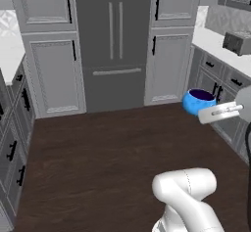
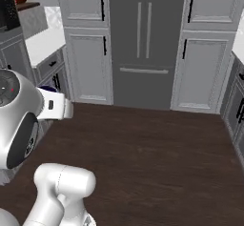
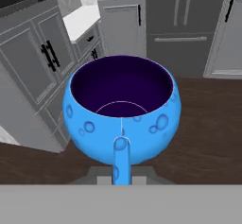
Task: Gather all objects into one cabinet and sort the glasses and bowls to opposite sides.
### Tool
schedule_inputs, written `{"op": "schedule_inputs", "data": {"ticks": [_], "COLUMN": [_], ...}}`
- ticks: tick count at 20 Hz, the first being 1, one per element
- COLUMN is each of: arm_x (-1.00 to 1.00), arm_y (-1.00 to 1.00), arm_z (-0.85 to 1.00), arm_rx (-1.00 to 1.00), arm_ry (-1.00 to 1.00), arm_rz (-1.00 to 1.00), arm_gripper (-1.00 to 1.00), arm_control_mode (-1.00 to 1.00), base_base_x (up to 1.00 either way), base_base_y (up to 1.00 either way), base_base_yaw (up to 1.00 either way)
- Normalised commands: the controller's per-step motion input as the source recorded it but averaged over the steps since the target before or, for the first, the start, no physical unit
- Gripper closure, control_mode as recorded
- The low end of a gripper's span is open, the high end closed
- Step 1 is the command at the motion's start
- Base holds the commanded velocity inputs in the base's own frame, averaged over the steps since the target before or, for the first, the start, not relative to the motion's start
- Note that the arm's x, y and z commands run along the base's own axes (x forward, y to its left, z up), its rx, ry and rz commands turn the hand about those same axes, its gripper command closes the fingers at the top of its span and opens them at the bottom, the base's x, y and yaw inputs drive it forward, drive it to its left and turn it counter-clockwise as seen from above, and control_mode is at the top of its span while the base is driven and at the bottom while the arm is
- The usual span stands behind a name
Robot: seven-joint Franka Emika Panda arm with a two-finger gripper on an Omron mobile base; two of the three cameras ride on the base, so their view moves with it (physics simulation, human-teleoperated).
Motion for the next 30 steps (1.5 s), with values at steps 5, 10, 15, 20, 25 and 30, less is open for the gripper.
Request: {"op": "schedule_inputs", "data": {"ticks": [5,10,15,20,25,30], "arm_x": [0.0,0.0,0.0,0.0,0.0,0.0], "arm_y": [0.0,0.0,0.0,0.0,0.0,0.0], "arm_z": [0.0,0.0,0.0,0.0,0.0,0.0], "arm_rx": [0.0,0.0,0.0,0.0,0.0,0.0], "arm_ry": [0.0,0.0,0.0,0.0,0.0,0.0], "arm_rz": [0.0,0.0,0.0,0.0,0.0,0.0], "arm_gripper": [1.0,1.0,1.0,1.0,1.0,1.0], "arm_control_mode": [1.0,1.0,1.0,1.0,1.0,1.0], "base_base_x": [1.0,1.0,1.0,1.0,1.0,1.0], "base_base_y": [0.34,0.12,0.03,0.08,0.07,0.16], "base_base_yaw": [0.21,0.15,0.15,0.21,0.27,0.37]}}
